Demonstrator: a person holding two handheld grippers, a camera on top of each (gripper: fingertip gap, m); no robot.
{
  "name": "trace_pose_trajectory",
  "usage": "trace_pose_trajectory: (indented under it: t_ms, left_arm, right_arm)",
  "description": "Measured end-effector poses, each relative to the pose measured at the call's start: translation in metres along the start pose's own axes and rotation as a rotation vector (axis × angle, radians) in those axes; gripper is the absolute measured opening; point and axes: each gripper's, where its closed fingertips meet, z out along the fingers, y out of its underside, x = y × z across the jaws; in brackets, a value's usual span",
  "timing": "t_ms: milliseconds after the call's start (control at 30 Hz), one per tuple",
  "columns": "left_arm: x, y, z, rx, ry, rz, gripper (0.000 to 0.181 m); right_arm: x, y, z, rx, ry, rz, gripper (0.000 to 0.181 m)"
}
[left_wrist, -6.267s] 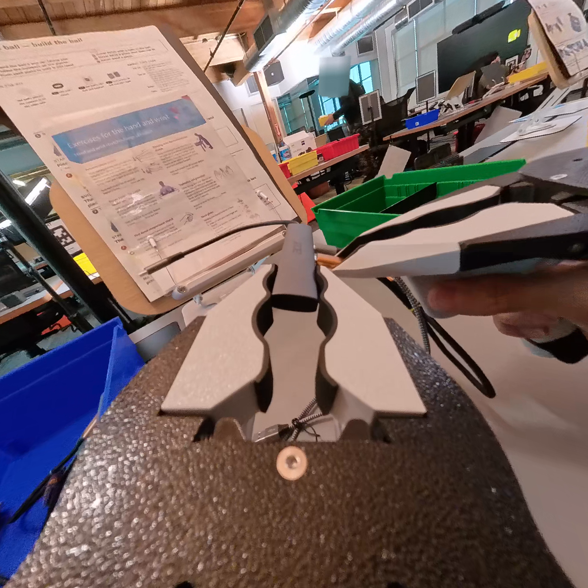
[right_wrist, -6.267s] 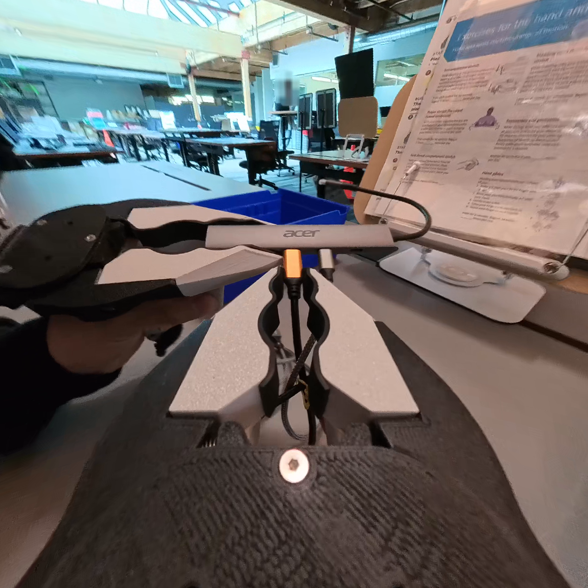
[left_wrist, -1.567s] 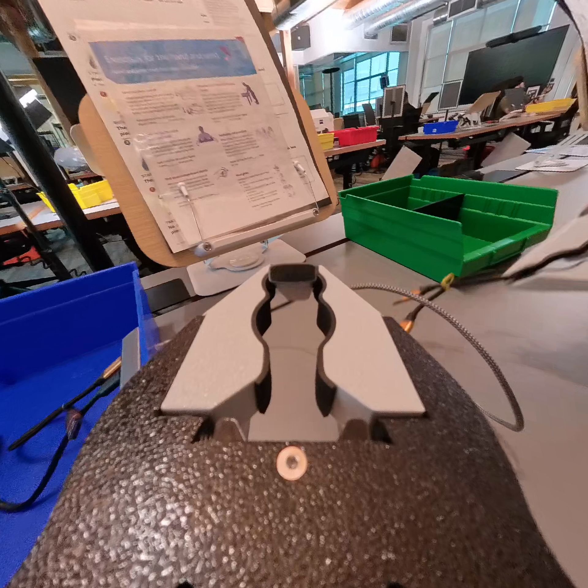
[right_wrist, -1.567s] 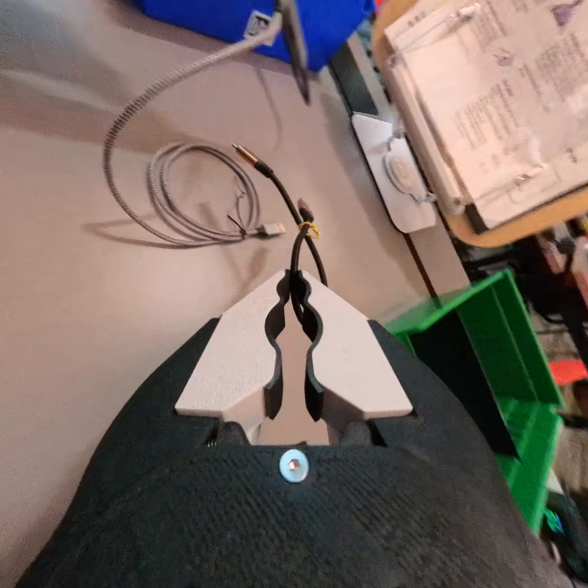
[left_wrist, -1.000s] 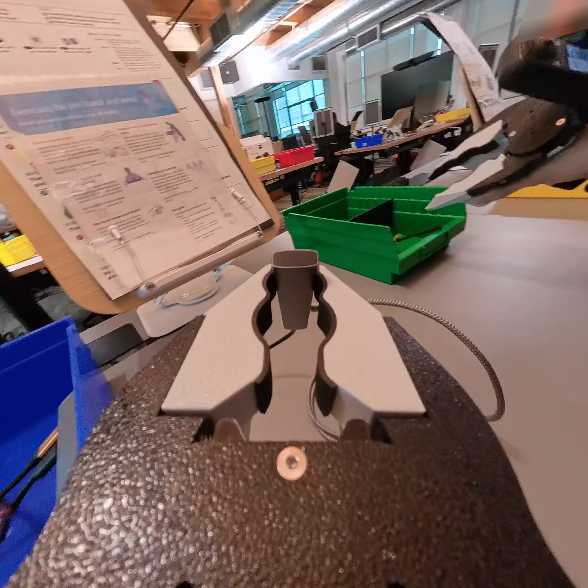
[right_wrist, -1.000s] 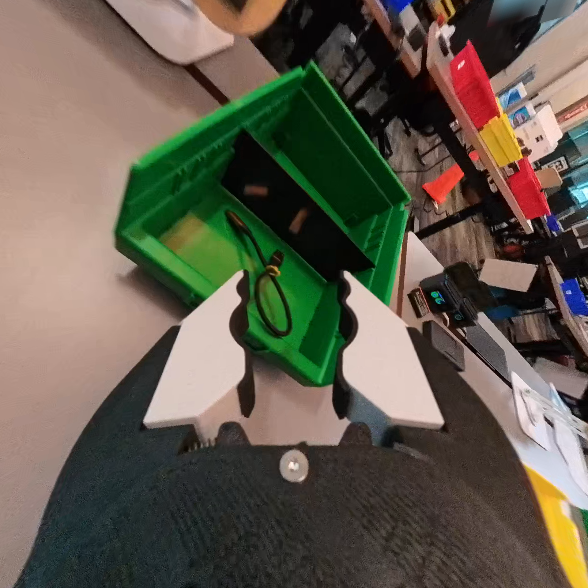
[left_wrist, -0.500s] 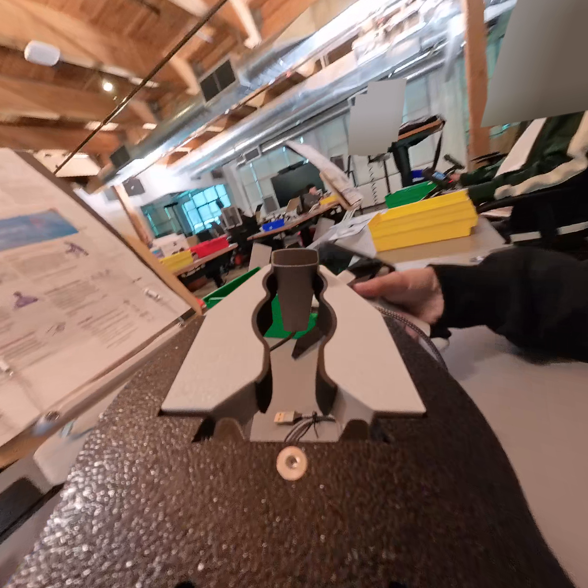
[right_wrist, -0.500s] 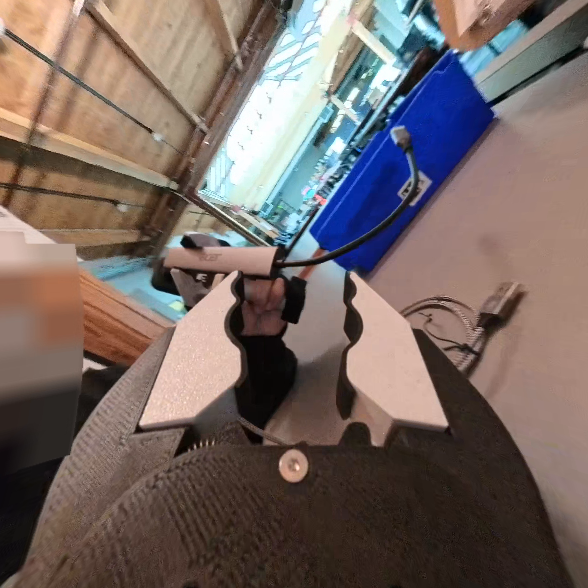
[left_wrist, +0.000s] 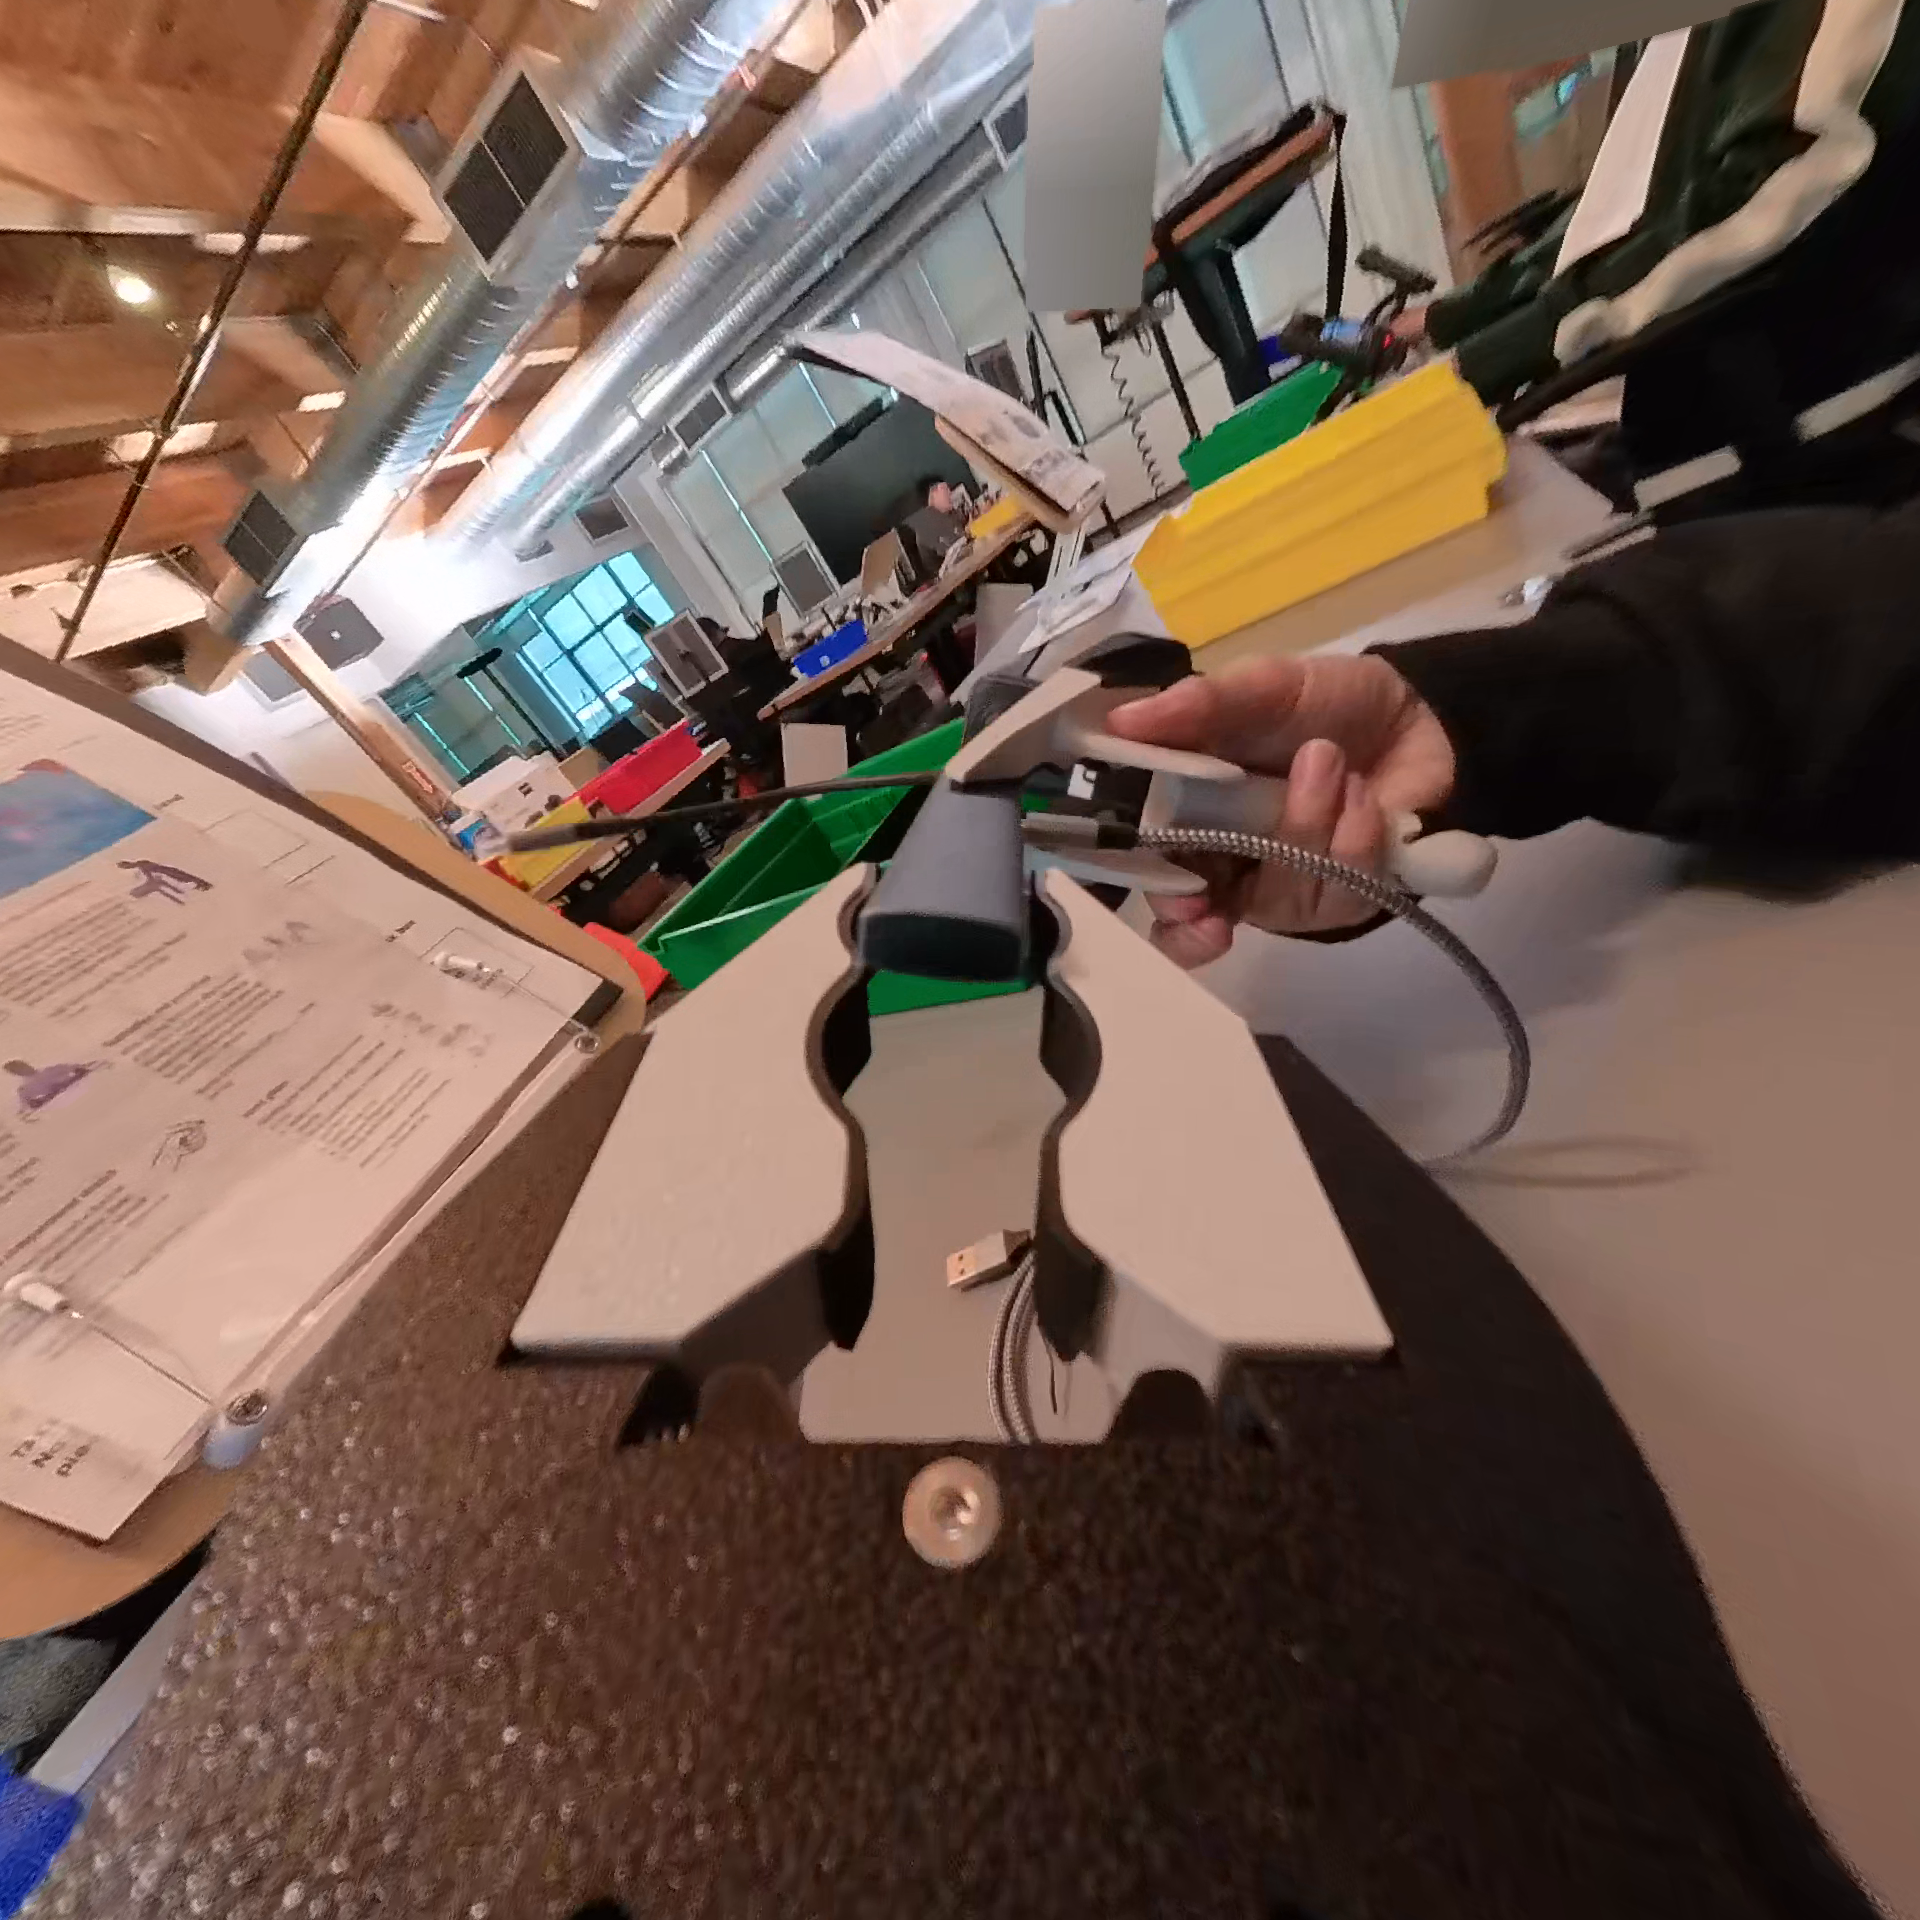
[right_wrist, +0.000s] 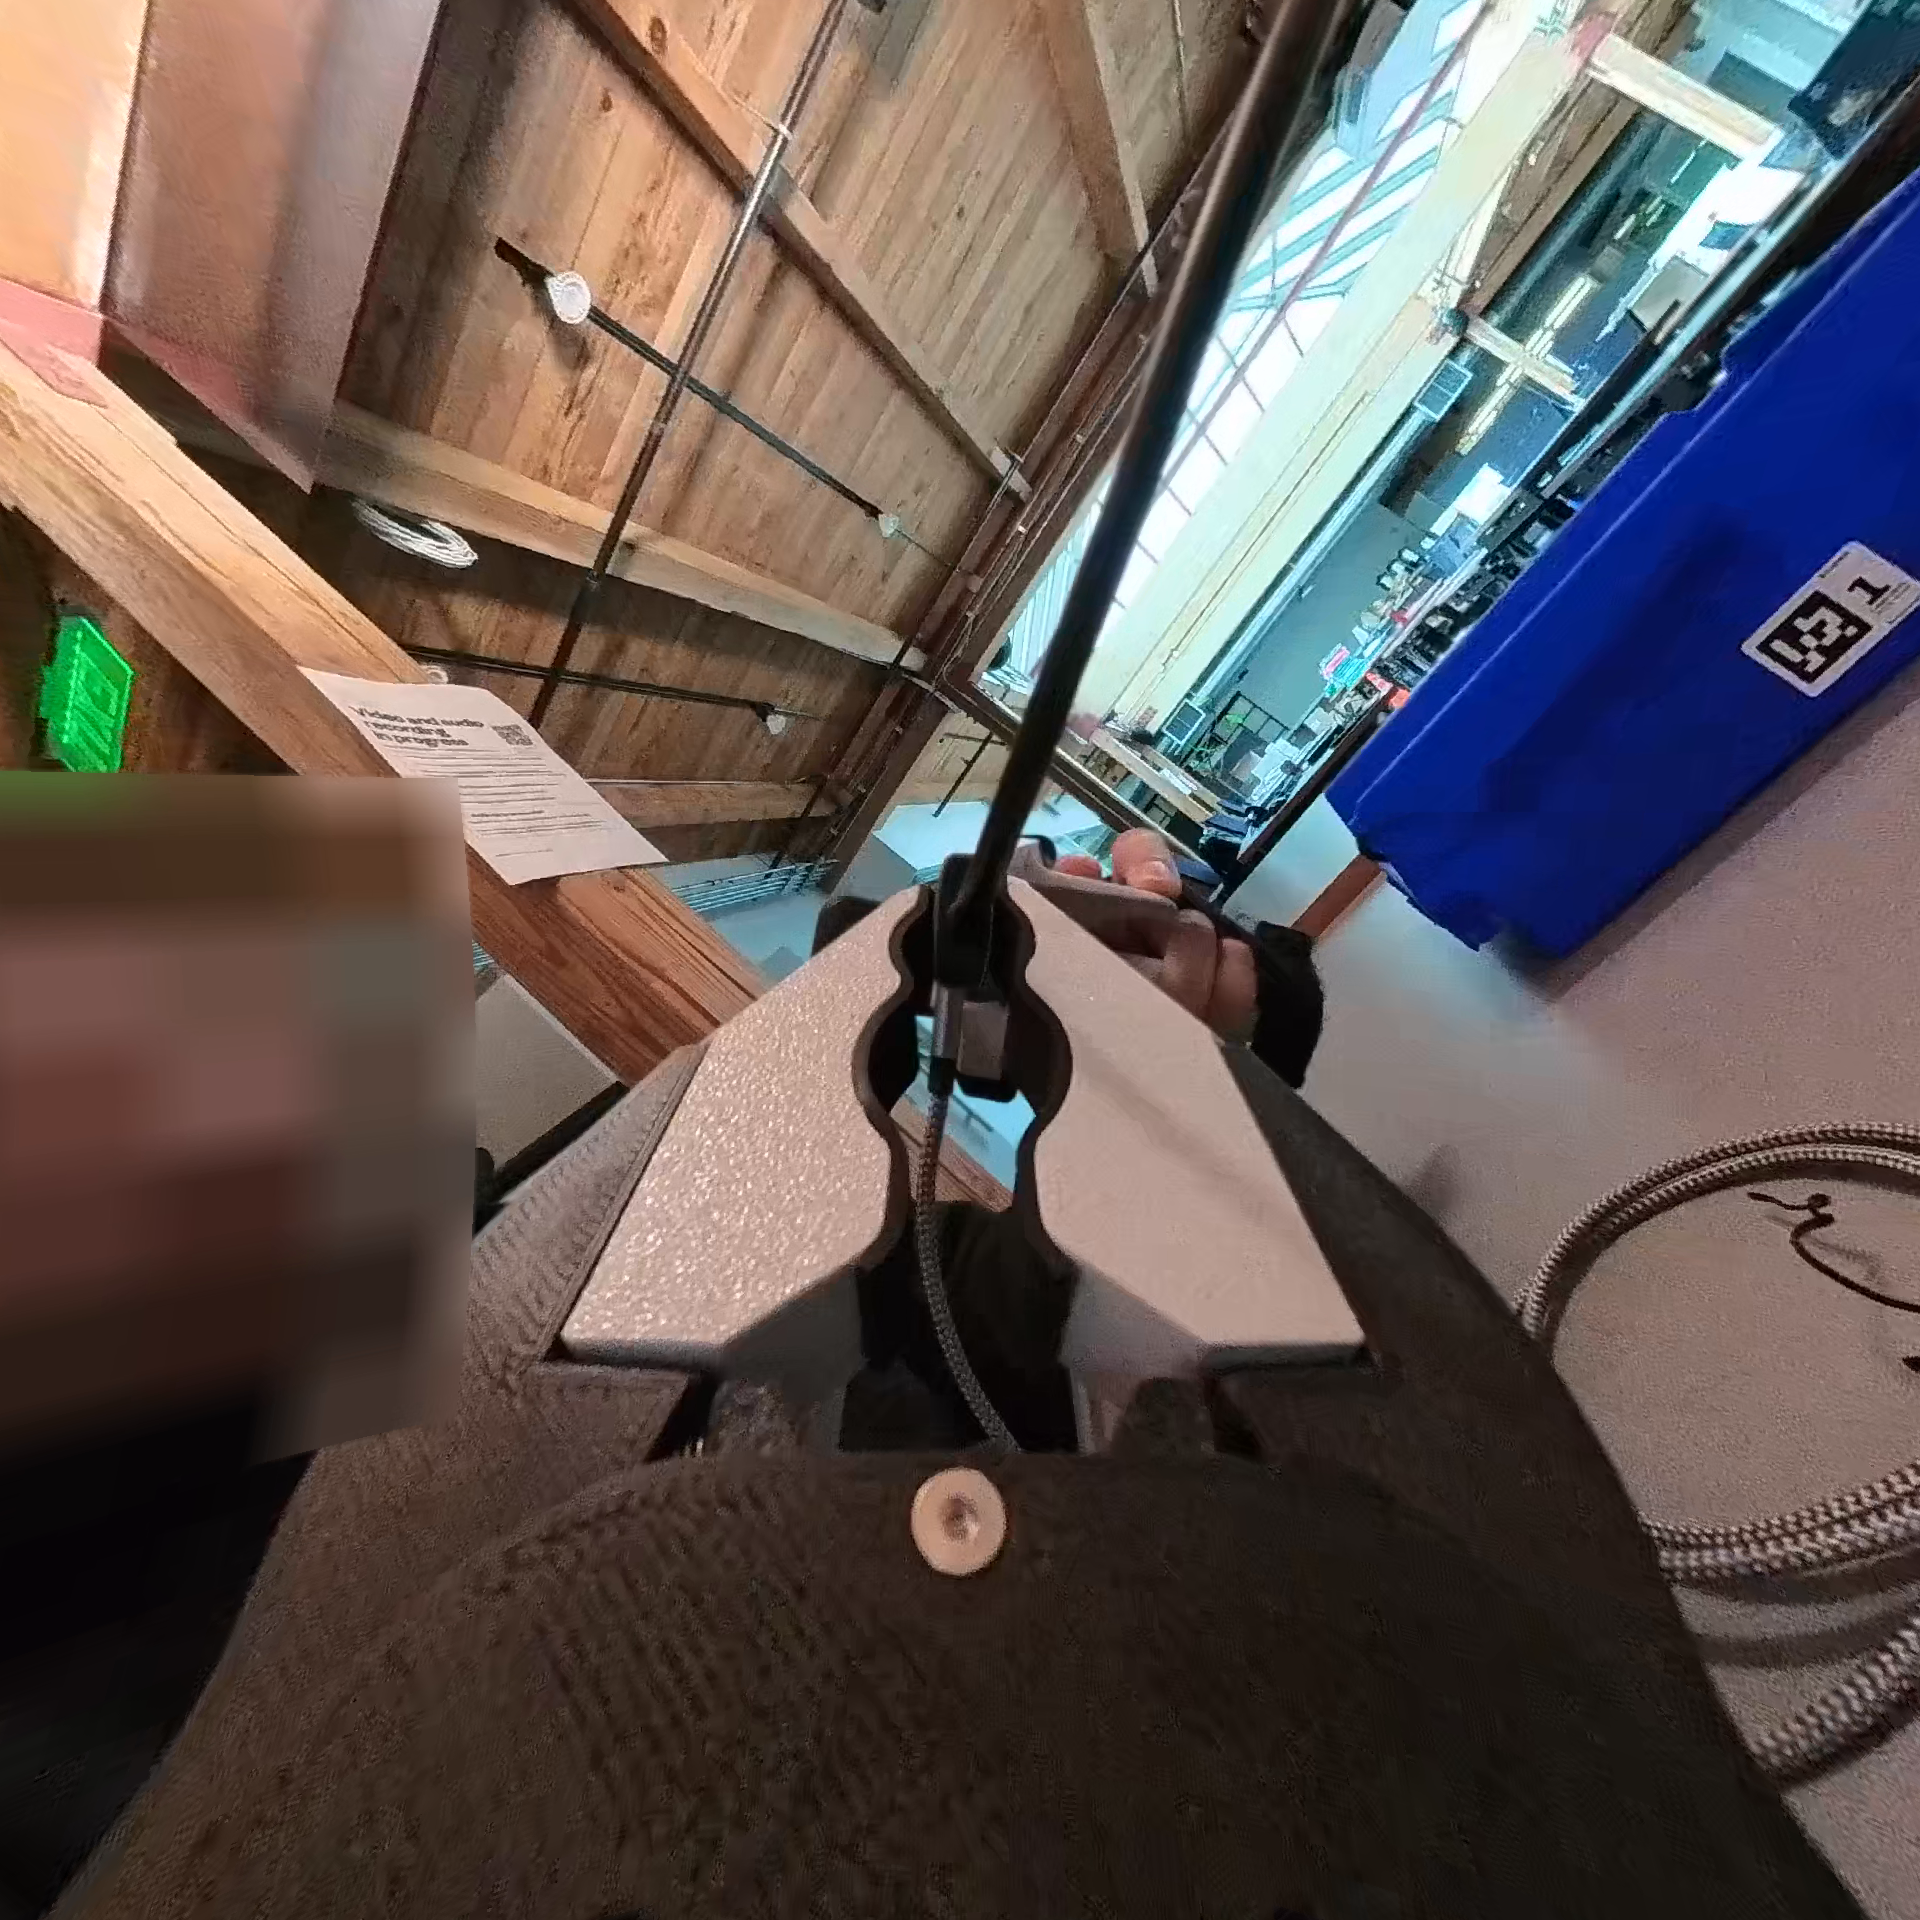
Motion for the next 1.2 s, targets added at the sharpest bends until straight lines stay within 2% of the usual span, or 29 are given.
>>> trace_pose_trajectory:
  t_ms: [33,200,367,567,633,833,933,1200]
  left_arm:
    - [0.002,0.004,0.003,-0.021,-0.001,0.014,0.027]
    - [0.0,0.016,0.007,-0.106,-0.06,0.097,0.022]
    - [0.004,0.024,0.009,-0.148,-0.051,0.117,0.037]
    - [0.005,0.024,0.01,-0.137,-0.052,0.109,0.04]
    - [0.003,0.021,0.01,-0.122,-0.068,0.088,0.046]
    - [0.009,0.026,0.012,-0.146,-0.029,0.094,0.035]
    - [0.01,0.026,0.013,-0.148,-0.033,0.108,0.021]
    - [0.004,0.025,0.017,-0.193,-0.096,0.095,0.021]
  right_arm:
    - [0.003,0.0,0.0,-0.001,0.008,0.006,0.008]
    - [0.008,0.001,-0.003,-0.026,0.037,0.023,0.009]
    - [0.012,-0.004,-0.003,-0.022,0.06,-0.003,0.008]
    - [0.014,-0.006,-0.004,-0.04,0.059,-0.005,0.008]
    - [0.021,-0.002,-0.006,-0.069,0.098,-0.022,0.009]
    - [0.021,0.001,-0.002,-0.089,0.08,-0.016,0.009]
    - [0.021,0.001,0.0,-0.094,0.076,-0.016,0.008]
    - [0.021,-0.008,-0.001,-0.049,0.075,-0.061,0.01]
